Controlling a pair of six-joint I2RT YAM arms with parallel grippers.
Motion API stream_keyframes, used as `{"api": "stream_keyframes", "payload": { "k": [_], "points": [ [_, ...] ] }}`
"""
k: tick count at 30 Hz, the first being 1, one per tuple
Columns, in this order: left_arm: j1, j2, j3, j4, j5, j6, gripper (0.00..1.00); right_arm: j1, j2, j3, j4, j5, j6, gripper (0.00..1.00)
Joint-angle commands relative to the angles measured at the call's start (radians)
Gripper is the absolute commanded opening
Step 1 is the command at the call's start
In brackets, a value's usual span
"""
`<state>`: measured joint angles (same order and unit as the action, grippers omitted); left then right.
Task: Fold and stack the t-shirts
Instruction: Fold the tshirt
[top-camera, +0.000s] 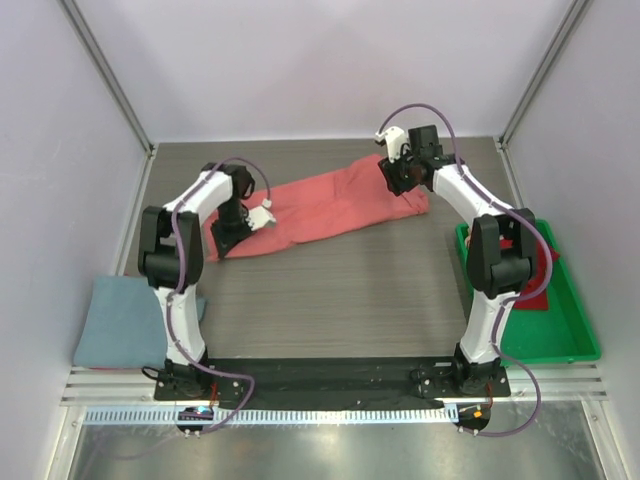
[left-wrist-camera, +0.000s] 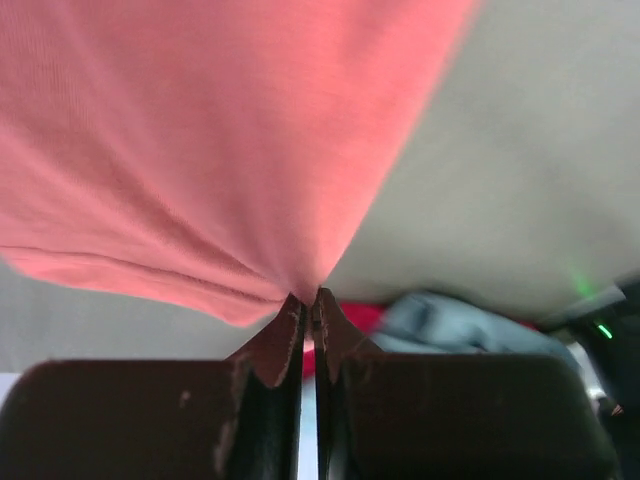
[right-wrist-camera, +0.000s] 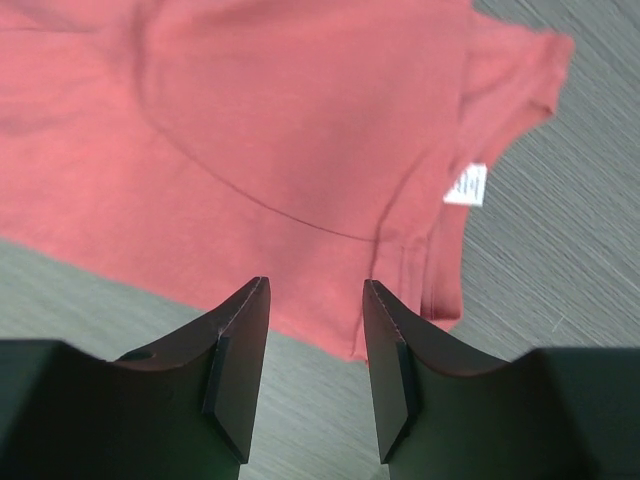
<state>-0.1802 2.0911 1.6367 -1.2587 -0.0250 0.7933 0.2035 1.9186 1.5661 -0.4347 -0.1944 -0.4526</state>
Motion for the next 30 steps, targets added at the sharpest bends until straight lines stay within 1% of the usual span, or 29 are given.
{"api": "stream_keyframes", "payload": {
  "k": [1, 2, 6, 9, 11, 16, 19, 20, 21, 22, 23, 24, 26, 27, 29, 30],
  "points": [
    [-0.094, -0.169, -0.116, -0.188, 0.022, 0.009, 0.05, -0.007, 0.066, 0.049, 0.007, 0.084, -0.026, 0.48],
    [-0.114, -0.215, -0.139, -0.229, 0.049, 0.003, 0.05, -0.007, 0.083, 0.066, 0.002, 0.088, -0.031, 0.48],
    [-0.227, -0.307, -0.231, -0.306, 0.082, -0.042, 0.06, -0.007, 0.157, 0.124, -0.025, 0.113, -0.043, 0.47],
    [-0.295, -0.328, -0.267, -0.355, 0.102, -0.083, 0.06, -0.004, 0.223, 0.169, -0.029, 0.144, -0.043, 0.47],
    [-0.324, -0.336, -0.284, -0.357, 0.122, -0.114, 0.06, -0.001, 0.252, 0.205, -0.029, 0.156, -0.041, 0.46],
    [-0.410, -0.335, -0.330, -0.344, 0.172, -0.158, 0.06, 0.008, 0.390, 0.310, -0.042, 0.190, -0.044, 0.46],
    [-0.472, -0.324, -0.339, -0.331, 0.227, -0.186, 0.06, 0.019, 0.496, 0.435, -0.077, 0.190, -0.057, 0.46],
    [-0.508, -0.321, -0.342, -0.321, 0.259, -0.189, 0.07, 0.022, 0.523, 0.513, -0.084, 0.190, -0.061, 0.46],
    [-0.530, -0.316, -0.347, -0.317, 0.276, -0.207, 0.08, 0.031, 0.555, 0.553, -0.087, 0.190, -0.072, 0.46],
    [-0.551, -0.310, -0.347, -0.308, 0.289, -0.215, 0.09, 0.034, 0.612, 0.598, -0.091, 0.223, -0.072, 0.46],
    [-0.571, -0.304, -0.345, -0.295, 0.301, -0.221, 0.10, 0.042, 0.644, 0.689, -0.093, 0.222, -0.072, 0.46],
    [-0.609, -0.302, -0.336, -0.289, 0.325, -0.236, 0.16, 0.056, 0.670, 0.731, -0.095, 0.223, -0.077, 0.46],
    [-0.634, -0.298, -0.312, -0.278, 0.347, -0.259, 0.26, 0.071, 0.723, 0.826, -0.093, 0.230, -0.092, 0.46],
    [-0.637, -0.298, -0.275, -0.280, 0.370, -0.273, 0.34, 0.082, 0.726, 0.837, -0.084, 0.239, -0.096, 0.47],
    [-0.636, -0.302, -0.233, -0.292, 0.369, -0.279, 0.38, 0.082, 0.694, 0.816, -0.075, 0.245, -0.081, 0.46],
    [-0.636, -0.305, -0.207, -0.289, 0.331, -0.279, 0.40, 0.082, 0.671, 0.801, -0.072, 0.250, -0.071, 0.46]
  ]
}}
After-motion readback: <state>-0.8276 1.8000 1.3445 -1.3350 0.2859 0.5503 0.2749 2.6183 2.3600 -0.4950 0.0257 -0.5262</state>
